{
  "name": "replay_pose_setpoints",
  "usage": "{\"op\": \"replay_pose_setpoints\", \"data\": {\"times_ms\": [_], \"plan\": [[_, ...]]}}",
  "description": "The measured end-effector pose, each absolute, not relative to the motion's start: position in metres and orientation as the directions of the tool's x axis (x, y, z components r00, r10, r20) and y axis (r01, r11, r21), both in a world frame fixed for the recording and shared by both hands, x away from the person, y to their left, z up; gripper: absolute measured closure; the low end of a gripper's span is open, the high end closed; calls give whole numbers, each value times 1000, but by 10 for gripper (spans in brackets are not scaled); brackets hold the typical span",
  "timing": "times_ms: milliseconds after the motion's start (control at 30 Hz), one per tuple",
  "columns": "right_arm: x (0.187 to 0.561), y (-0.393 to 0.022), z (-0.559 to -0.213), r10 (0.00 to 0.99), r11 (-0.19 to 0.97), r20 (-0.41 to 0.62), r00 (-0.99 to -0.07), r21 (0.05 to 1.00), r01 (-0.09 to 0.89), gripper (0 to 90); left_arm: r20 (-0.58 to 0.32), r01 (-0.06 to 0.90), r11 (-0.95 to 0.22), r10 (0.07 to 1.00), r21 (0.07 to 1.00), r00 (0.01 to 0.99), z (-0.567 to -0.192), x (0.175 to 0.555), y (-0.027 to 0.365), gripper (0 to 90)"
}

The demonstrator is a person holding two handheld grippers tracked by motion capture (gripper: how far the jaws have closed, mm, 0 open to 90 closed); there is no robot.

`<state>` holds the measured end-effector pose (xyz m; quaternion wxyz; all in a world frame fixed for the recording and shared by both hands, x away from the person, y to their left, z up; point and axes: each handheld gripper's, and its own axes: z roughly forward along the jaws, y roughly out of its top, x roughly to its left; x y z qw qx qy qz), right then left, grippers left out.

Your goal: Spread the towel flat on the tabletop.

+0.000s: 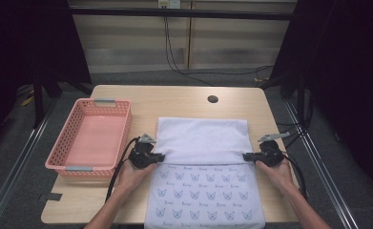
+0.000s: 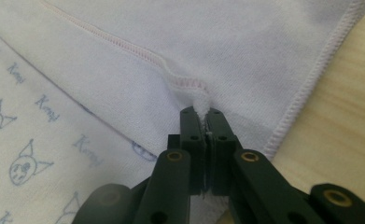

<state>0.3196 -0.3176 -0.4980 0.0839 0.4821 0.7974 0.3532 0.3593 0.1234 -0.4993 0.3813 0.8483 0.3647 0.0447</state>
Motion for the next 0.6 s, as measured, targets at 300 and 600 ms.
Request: {"op": "replay_pose_setpoints", "data": {"times_ms": [300, 600], "plan": [[359, -315, -500, 849, 285, 163, -503, 661, 695, 878, -184, 602, -425, 694, 676, 696, -499, 397, 117, 865], [400, -317, -503, 868, 220, 197, -455, 669, 710, 878, -193, 632, -393, 729, 668, 657, -500, 423, 117, 865]]}}
